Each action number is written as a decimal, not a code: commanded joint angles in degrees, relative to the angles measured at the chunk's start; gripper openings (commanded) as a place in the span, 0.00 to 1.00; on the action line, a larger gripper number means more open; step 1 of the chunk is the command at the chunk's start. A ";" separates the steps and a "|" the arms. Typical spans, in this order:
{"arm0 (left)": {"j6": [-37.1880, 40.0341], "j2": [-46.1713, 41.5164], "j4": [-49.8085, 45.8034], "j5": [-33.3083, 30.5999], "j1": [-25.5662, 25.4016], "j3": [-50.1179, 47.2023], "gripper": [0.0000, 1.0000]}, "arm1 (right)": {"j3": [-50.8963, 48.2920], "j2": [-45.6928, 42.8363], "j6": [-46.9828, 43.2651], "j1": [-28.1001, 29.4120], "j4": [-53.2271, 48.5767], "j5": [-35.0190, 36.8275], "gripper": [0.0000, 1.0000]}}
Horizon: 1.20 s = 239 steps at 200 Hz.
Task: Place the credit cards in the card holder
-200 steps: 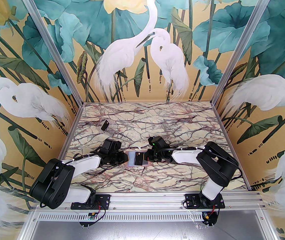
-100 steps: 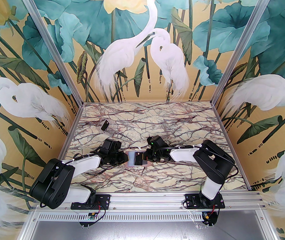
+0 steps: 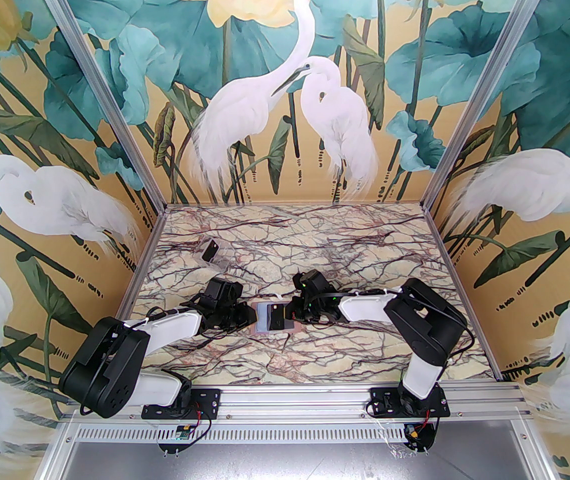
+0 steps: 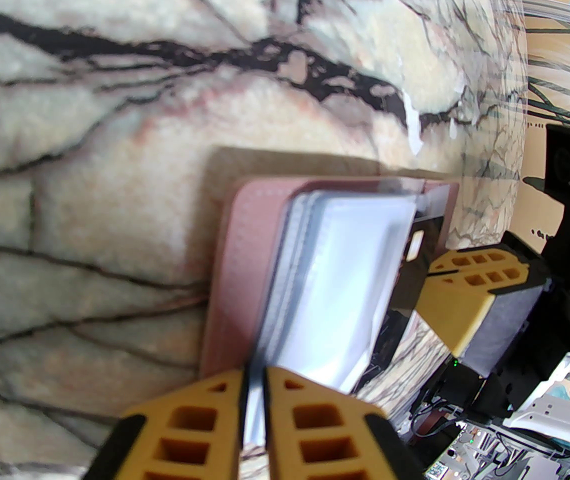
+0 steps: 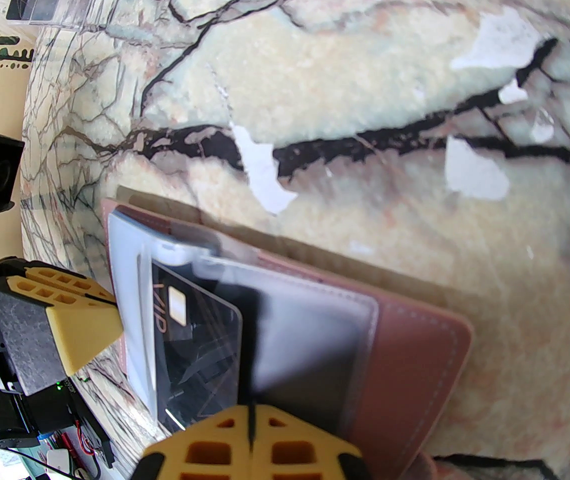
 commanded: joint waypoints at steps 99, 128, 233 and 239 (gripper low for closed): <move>-0.02 1.80 -1.70 -2.47 -0.46 -0.93 0.17 | 1.98 2.86 -1.32 1.99 2.12 -3.23 0.00; -0.05 1.76 -1.61 -2.34 -0.44 -0.89 0.17 | 2.38 3.17 -1.53 2.17 1.90 -3.54 0.00; -0.05 1.96 -1.61 -2.03 -0.44 -0.86 0.18 | 4.31 5.40 -2.17 3.21 1.97 -4.88 0.00; -0.02 2.00 -1.61 -2.08 -0.52 -0.79 0.18 | 4.25 5.38 -2.19 3.32 1.94 -5.02 0.00</move>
